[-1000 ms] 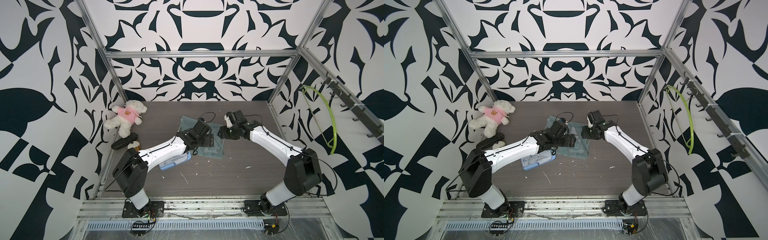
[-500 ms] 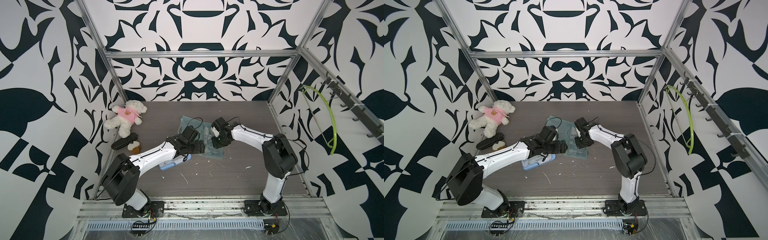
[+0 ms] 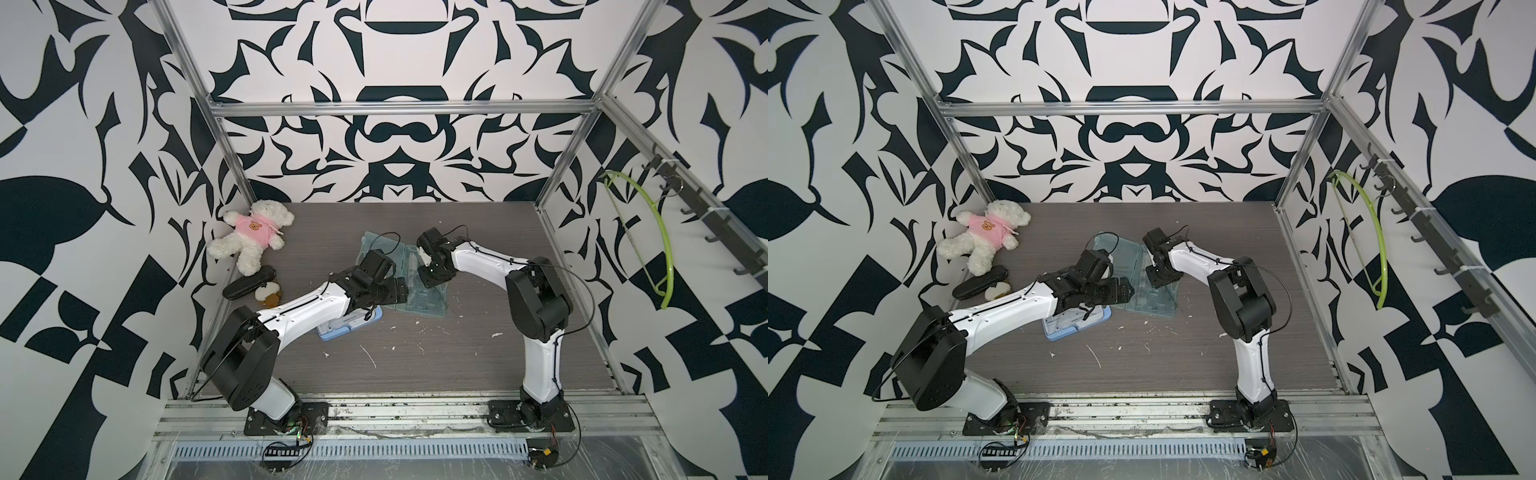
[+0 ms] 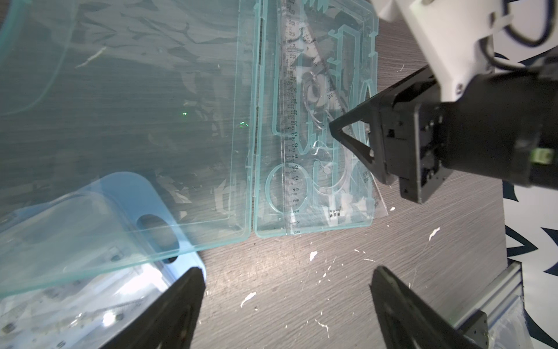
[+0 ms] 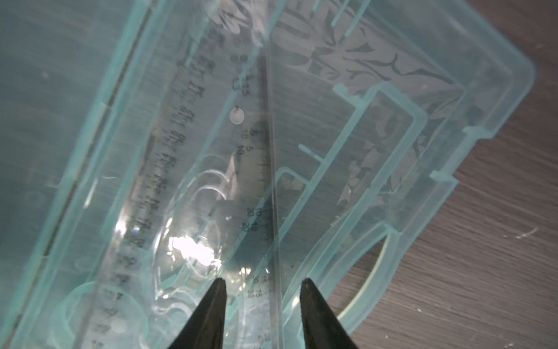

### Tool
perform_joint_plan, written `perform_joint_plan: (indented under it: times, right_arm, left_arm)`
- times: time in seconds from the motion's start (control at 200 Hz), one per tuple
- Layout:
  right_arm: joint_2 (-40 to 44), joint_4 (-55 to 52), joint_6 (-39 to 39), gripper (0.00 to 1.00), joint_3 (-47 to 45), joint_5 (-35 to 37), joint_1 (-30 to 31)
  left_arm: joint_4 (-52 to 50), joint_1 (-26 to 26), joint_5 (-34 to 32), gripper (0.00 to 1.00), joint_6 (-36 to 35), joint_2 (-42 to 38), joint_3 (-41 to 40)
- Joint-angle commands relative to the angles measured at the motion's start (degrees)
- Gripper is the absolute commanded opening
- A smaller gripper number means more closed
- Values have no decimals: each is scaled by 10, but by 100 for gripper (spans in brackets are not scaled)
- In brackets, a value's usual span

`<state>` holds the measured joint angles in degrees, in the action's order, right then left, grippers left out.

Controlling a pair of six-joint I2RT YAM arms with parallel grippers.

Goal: Open the ruler set and take out the ruler
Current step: Take out the ruler from the ruler set box.

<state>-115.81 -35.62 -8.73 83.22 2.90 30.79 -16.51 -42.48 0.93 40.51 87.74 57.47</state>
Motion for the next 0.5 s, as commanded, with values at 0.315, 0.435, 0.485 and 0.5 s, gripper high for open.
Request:
perform_joint_plan:
  times: [0.315,0.435,0.485,0.5]
  right_arm:
    - [-6,18,7,30,0,-2,1]
    - [-8,18,7,24,0,-9,1]
    - [-6,17,8,21,1,-9,1]
    - [-5,17,7,21,1,-8,1]
  left_arm:
    - [-2,3,7,91,4,12,13]
    - [-5,2,6,91,5,16,15]
    - [-5,3,7,91,5,17,17]
    - [-6,3,7,91,5,17,17]
